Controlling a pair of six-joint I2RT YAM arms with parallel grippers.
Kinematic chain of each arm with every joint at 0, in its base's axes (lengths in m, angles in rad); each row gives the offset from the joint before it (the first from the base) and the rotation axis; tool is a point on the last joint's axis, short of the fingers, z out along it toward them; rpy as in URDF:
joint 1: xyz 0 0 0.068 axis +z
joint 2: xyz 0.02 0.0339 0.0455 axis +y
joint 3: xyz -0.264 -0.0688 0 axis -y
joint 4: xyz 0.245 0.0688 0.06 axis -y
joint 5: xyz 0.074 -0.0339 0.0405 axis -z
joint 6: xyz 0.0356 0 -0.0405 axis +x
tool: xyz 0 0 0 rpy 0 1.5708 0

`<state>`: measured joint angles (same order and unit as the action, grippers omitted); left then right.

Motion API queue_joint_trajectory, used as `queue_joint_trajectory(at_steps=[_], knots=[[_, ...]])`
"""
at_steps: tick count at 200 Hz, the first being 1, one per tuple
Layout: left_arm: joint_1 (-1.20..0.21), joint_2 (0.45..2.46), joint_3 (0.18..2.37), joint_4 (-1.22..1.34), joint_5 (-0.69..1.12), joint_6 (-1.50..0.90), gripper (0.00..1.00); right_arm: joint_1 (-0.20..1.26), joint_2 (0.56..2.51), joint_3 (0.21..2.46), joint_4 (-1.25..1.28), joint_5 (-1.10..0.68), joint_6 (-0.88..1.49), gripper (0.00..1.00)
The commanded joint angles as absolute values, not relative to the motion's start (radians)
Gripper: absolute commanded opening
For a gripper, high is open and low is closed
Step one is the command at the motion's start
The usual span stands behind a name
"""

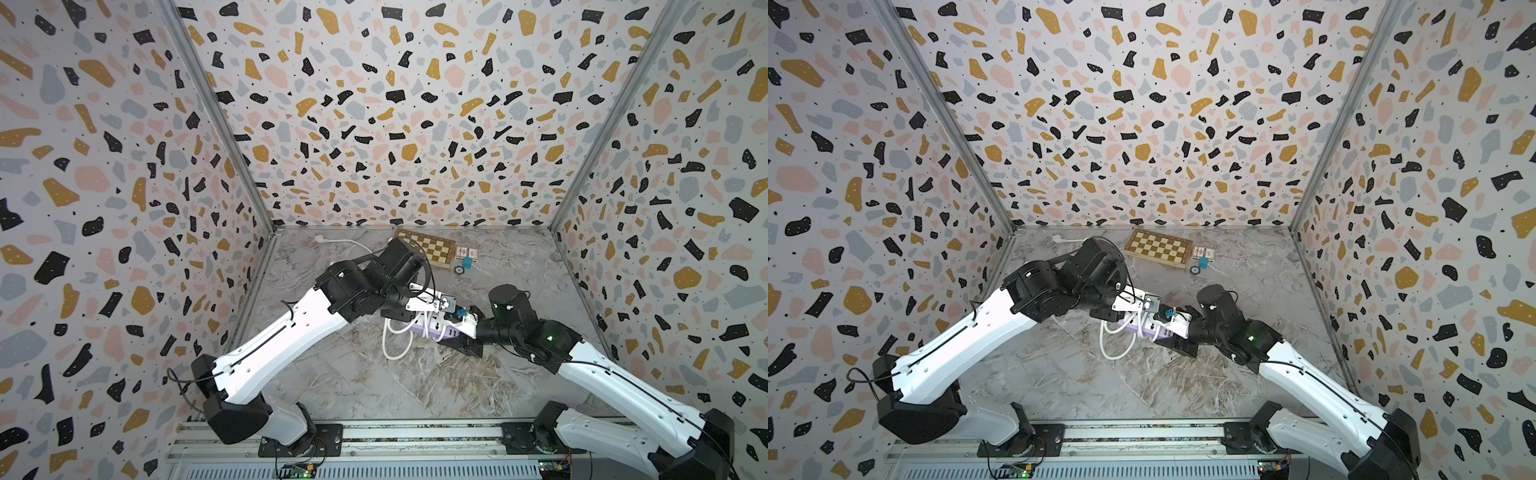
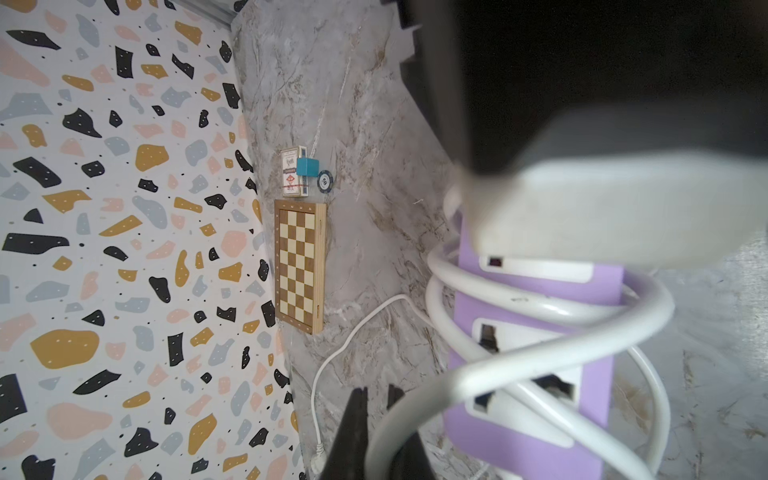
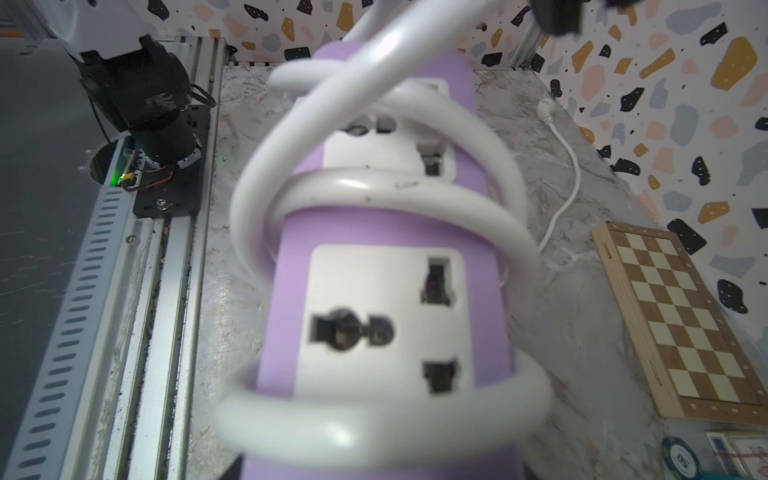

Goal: Wrap the cord around the power strip
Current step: Wrap the power cord around the power strip.

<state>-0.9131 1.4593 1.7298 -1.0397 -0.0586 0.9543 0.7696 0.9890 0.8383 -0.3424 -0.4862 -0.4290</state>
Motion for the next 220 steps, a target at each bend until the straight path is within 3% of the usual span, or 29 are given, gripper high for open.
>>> queue_joint_trajectory(at_steps=[1, 22, 80, 169, 220], knots=[[-0.838, 1.475, 1.774, -0.844, 0.11, 0.892, 0.14, 0.846, 0.931, 0.816, -0.342, -0.667, -0.519, 0.0], [-0.8, 1.507, 1.755, -0.873, 0.295, 0.872, 0.22, 0.862, 0.885, 0.793, -0.275, -0.684, -0.506, 0.0], [-0.754, 1.568, 1.667, -0.881, 0.522, 0.826, 0.31, 0.868, 0.813, 0.775, -0.215, -0.665, -0.478, 0.0], [-0.677, 1.465, 1.176, -0.28, 0.675, 0.485, 0.45, 0.766, 0.719, 0.774, -0.086, -0.745, -0.409, 0.0], [-0.675, 1.483, 1.024, -0.008, 0.682, 0.329, 0.46, 0.731, 0.695, 0.772, 0.01, -0.727, -0.337, 0.0]])
